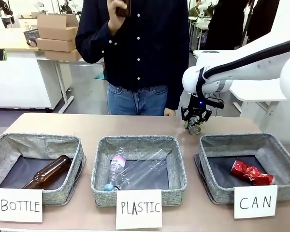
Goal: Sort the can waste into the basket.
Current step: Pick up the can waste from the table and place it in the right Fabric basket.
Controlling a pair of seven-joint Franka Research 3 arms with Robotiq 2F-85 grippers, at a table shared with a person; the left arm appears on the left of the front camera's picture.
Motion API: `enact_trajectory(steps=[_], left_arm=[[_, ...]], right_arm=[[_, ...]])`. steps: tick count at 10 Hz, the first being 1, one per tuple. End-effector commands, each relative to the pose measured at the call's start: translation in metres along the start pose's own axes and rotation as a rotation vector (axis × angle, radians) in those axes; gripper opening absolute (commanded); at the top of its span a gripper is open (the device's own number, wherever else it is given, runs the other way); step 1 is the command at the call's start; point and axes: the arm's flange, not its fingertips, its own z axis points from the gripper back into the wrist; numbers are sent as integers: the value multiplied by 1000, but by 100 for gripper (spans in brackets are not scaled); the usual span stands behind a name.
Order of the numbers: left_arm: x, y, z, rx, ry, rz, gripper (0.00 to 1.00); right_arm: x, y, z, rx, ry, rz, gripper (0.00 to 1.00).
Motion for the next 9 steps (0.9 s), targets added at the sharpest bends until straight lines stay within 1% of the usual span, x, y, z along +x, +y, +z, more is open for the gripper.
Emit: enact_trajectory(steps=[1,5,7,8,9], left_arm=[[2,-3,-3,-14,-18,-7,100],[2,-3,-3,-14,-18,-7,100],[2,-3,-3,-14,-18,-7,100],[2,-3,-3,-14,-18,-7,100],[2,-3,-3,-14,-18,-7,100]], right_arm=[[7,2,3,-59,-21,-36,20],[3,-4,10,-24,-26,-31,20],[-2,-8,23,-12,-35,-24,20],[-18,-14,51,-7,-50,-8,20],[-55,-27,104,22,-40,43,20]])
